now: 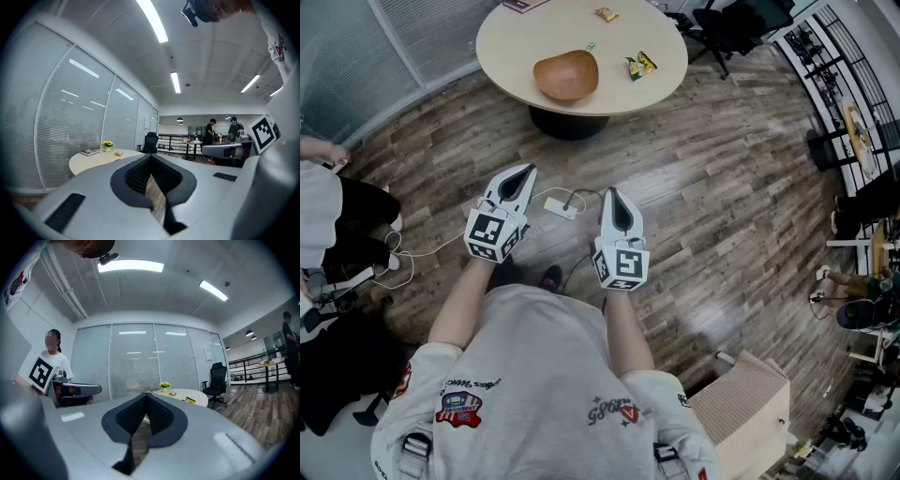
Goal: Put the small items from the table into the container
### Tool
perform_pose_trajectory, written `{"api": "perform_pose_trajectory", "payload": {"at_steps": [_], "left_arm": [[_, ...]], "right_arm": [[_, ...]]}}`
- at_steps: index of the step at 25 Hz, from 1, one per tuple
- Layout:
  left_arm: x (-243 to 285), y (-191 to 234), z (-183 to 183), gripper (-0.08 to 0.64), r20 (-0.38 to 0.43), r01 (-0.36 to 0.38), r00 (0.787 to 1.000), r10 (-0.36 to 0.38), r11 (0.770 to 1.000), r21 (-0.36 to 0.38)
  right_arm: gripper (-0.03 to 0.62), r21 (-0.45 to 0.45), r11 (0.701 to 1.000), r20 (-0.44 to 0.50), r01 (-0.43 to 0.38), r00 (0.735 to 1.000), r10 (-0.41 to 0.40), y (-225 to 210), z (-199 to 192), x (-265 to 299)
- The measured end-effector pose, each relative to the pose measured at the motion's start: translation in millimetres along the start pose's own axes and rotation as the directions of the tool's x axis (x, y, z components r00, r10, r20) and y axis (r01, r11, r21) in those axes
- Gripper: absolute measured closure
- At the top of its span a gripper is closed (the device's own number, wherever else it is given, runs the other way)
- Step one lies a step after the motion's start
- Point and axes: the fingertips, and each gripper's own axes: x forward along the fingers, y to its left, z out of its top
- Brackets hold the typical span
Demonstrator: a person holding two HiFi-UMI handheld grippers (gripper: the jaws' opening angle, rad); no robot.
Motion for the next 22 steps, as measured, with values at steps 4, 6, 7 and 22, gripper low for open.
{"api": "perform_pose_trajectory", "payload": {"at_steps": [4, 6, 7, 22], "left_arm": [[2, -2, 0, 0.555, 0.0, -0.008, 1.0, 0.008, 1.0, 0.011], [5, -5, -1, 0.555, -0.003, -0.005, 1.0, 0.005, 1.0, 0.011], [6, -5, -1, 0.555, -0.005, -0.004, 1.0, 0.004, 1.0, 0.011], [61, 52, 2, 0.555, -0.007, -0.028, 1.0, 0.028, 1.0, 0.014]], "right_arm": [[0.591, 0.004, 1.0, 0.007, -0.008, 1.0, 0.008, -4, 2, 2], [0.592, 0.004, 1.0, 0.006, -0.009, 1.0, 0.009, -7, 3, 2], [0.591, 0.005, 1.0, 0.006, -0.008, 1.0, 0.008, -8, 3, 3], [0.591, 0.035, 0.999, -0.033, -0.007, 0.999, 0.008, -40, -13, 55]]}}
